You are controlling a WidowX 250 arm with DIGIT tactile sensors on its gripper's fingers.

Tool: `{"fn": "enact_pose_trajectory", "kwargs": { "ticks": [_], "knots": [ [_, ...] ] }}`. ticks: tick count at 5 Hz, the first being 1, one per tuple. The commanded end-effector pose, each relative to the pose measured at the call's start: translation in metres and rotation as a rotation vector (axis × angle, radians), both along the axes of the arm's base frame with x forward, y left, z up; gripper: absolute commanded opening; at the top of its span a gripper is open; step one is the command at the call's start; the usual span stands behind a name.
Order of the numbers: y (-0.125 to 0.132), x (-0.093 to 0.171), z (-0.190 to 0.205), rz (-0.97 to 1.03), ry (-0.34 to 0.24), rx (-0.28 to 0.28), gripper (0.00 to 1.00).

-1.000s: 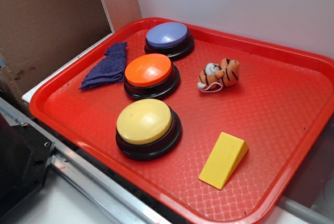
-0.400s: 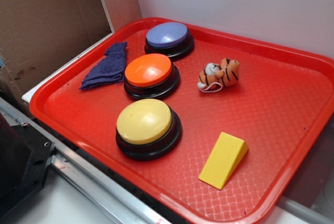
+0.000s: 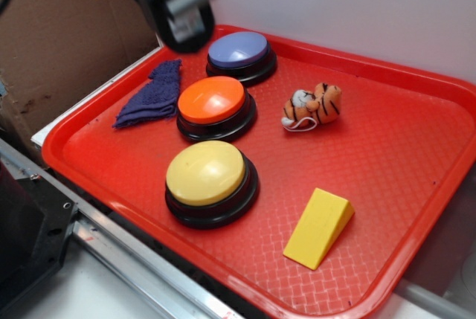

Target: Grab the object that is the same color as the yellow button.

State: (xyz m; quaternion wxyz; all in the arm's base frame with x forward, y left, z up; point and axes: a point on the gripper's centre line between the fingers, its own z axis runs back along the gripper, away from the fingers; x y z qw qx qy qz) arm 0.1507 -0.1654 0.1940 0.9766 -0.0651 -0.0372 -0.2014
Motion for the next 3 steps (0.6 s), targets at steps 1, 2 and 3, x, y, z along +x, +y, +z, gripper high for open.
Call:
{"fn": "enact_pose_trajectory", "kwargs": {
  "ticks": [1,2,3],
  "knots": [
    [-0.007,0.032,-0.057,-0.027,0.048,-0.021,1.0],
    [-0.028,0.059,-0.073,-0.081,0.064,-0.055,1.0],
    [-0.046,0.066,-0.089,-0.103,0.106,-0.078,1.0]
  ]
}}
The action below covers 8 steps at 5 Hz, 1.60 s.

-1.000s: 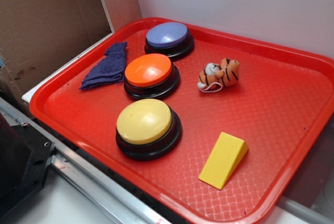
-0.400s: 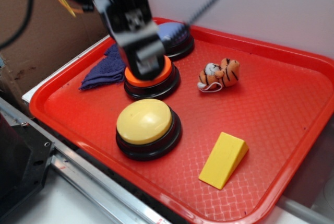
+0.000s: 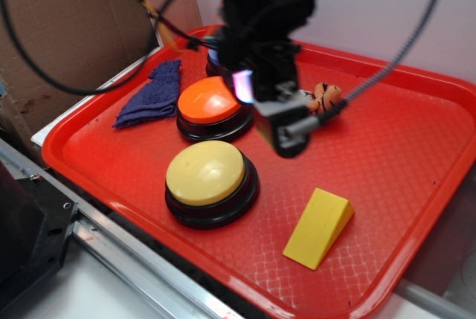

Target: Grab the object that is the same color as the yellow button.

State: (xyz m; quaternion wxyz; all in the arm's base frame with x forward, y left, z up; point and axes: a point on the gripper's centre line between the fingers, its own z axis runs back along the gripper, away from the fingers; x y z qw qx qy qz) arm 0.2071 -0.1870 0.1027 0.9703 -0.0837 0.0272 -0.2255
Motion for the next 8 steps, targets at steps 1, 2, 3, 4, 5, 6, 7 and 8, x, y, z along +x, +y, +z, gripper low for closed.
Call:
{"fn": "enact_pose_trajectory", "kwargs": {
  "ticks": [1,2,3,4,5,6,7,8],
  "knots": [
    [-0.037,0.007,-0.019,-0.04,0.038,-0.082,1.0],
    [-0.035,-0.009,-0.031,0.044,0.092,-0.043,1.0],
    [-0.038,-0.014,-0.039,0.132,0.121,-0.021,1.0],
    [-0.039,-0.006,-0.042,0.128,0.149,0.033,1.0],
    [-0.034,-0.007,-0.039,0.145,0.106,0.034,1.0],
    [-0.034,-0.007,-0.039,0.145,0.106,0.034,1.0],
    [-0.034,-0.007,-0.039,0.145,0.106,0.034,1.0],
    [-0.033,-0.014,-0.025,0.102,0.047,0.064,1.0]
  ]
}}
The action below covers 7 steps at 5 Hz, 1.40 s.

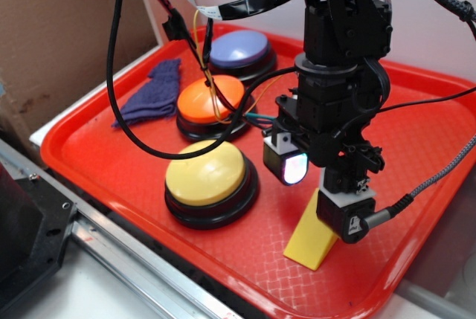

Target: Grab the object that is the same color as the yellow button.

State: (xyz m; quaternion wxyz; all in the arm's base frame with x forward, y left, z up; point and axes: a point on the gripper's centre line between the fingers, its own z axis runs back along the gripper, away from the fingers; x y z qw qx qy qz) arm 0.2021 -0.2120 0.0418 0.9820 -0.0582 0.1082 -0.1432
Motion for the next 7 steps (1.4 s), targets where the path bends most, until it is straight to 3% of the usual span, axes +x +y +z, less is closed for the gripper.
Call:
{"fn": "enact_pose_trajectory", "kwargs": {
  "ticks": [1,4,5,6,7],
  "knots": [
    [-0.013,-0.009,0.024,-0.055,-0.084,-0.031,1.0],
    [-0.012,-0.001,-0.013,-0.049,0.04,-0.023,1.0],
    [-0.011,0.018,-0.033,-0.086,0.091,-0.027,1.0],
    [-0.017,0.032,-0.043,-0.116,0.113,-0.011,0.0],
    [-0.022,0.027,-0.044,-0.106,0.127,0.009,0.0]
  ]
}}
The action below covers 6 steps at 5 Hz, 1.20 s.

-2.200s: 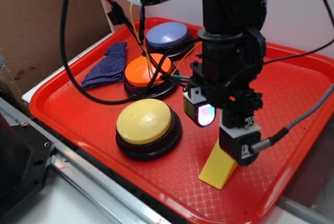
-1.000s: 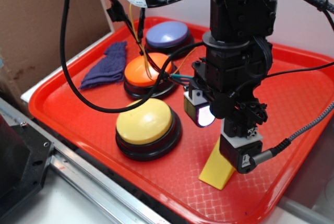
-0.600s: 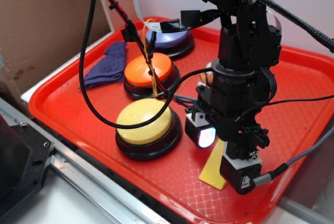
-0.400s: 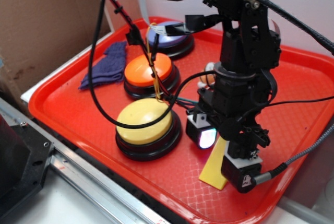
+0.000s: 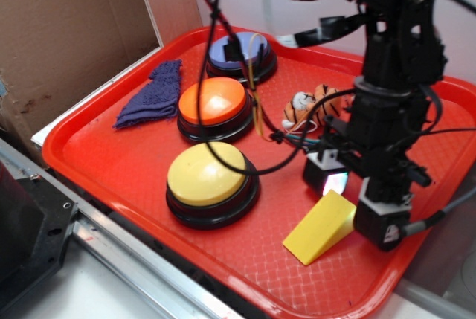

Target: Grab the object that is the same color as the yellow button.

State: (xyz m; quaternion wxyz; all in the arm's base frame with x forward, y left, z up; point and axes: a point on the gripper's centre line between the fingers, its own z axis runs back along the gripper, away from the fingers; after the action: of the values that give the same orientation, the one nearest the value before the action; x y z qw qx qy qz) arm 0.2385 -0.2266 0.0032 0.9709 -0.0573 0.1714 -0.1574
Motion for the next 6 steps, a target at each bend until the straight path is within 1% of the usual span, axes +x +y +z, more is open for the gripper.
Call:
{"fn": "enact_pose_trajectory", "kwargs": {
  "ticks": [1,3,4,5,6],
  "knots": [
    [-0.011,-0.011,0.001,-0.07,0.0,0.016,0.0],
    [-0.01,-0.014,0.008,-0.036,-0.016,0.001,0.0],
    [-0.011,-0.02,0.016,0.007,-0.043,-0.031,0.0],
    [-0.01,-0.035,0.063,-0.025,-0.109,-0.022,0.0],
    [-0.004,-0.049,0.111,-0.028,-0.192,0.003,0.0]
  ]
}}
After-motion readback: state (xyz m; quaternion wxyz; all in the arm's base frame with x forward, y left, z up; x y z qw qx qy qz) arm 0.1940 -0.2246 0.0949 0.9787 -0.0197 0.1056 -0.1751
